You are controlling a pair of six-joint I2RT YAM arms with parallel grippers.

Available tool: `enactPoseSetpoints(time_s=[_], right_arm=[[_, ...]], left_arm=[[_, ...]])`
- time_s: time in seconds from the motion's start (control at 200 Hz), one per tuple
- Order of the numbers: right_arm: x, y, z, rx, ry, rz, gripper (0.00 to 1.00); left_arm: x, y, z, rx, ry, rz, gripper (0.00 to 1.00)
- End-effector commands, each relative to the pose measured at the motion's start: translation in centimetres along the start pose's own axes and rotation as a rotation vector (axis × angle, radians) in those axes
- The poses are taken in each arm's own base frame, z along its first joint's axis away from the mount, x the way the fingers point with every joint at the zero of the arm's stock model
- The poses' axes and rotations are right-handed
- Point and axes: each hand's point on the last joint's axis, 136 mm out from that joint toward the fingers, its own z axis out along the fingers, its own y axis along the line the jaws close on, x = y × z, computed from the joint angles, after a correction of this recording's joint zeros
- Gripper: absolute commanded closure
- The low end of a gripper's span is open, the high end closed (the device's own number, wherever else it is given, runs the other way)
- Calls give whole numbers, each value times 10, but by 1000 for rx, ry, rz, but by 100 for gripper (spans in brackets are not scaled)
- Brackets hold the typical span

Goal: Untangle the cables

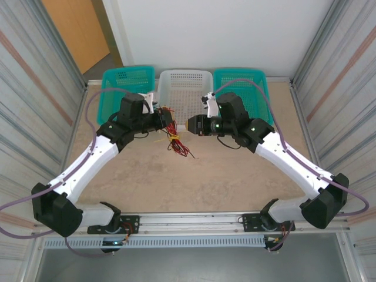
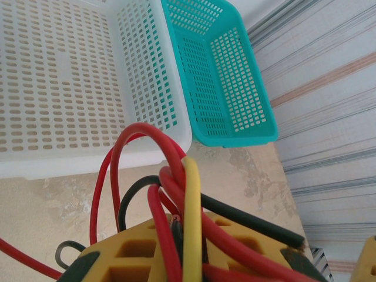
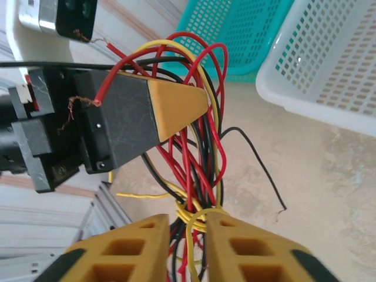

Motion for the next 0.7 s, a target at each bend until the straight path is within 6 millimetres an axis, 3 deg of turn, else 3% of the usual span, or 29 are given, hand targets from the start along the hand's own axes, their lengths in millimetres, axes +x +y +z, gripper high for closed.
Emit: enactPoseSetpoints(time_s=[0.0,0.135,0.341,0.456,0.691], right_arm=[[-4,6,0,-35,-6,2,85],[-6,4,-4,-30,-17,6,100],[-27,-16,-12,13,-67,56,100],[-43,-32,-14,22,-97,106,100],[-72,-69,-12,-11,-161,234,100]], left_arm=[[-13,-11,-14,44,-63,22,100],[-14,-9,-15,65,-75,-7,100],[-15,-27,-17,241,-86,-55,100],[-32,-42,-33,445,-171,-150,100],[-56,-64,-61,634,-307,-259,100]])
